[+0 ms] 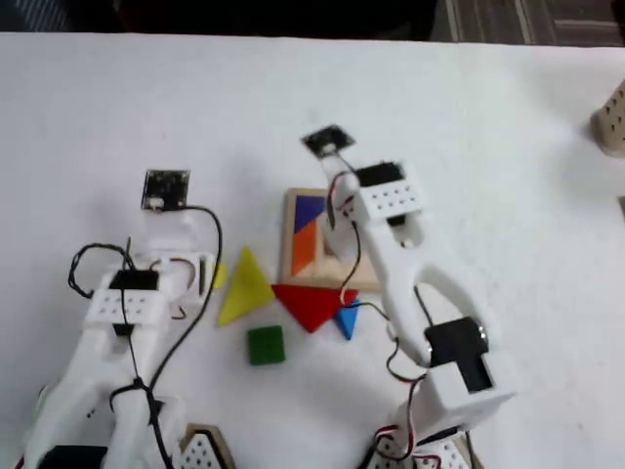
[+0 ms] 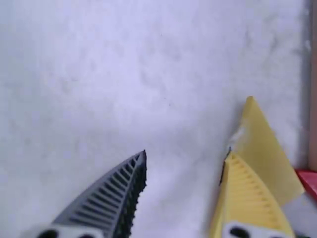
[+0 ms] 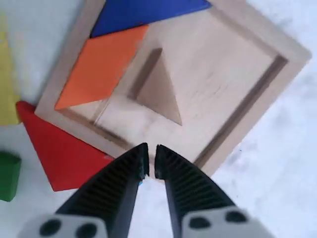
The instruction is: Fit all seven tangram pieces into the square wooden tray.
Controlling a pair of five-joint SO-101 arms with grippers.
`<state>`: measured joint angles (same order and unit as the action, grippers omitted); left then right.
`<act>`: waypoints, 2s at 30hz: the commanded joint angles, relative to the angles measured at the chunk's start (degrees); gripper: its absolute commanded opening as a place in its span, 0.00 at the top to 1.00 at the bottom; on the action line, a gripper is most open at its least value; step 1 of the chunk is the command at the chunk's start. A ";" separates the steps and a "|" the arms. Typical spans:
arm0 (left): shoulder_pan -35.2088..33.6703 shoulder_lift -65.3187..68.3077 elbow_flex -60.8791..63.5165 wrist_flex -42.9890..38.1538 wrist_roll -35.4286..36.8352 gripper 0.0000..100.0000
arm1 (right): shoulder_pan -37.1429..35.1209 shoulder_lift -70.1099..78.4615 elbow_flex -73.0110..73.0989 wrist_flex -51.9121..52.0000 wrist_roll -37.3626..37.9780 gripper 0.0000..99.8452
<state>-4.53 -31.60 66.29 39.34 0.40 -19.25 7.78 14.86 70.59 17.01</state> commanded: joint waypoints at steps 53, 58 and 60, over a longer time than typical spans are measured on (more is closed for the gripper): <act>-1.01 -2.07 0.00 -3.34 -0.62 0.73 | 4.18 23.08 -26.81 -0.31 -8.62 0.98; -1.01 -2.07 0.00 -3.60 -0.62 0.73 | 3.65 24.75 -32.88 5.49 -8.62 0.98; -1.01 -2.07 0.00 -3.60 -0.62 0.73 | 4.70 23.25 -33.49 7.78 -8.53 0.98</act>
<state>-4.79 -31.60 66.73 37.23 0.40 -15.12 33.54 -15.12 75.25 8.75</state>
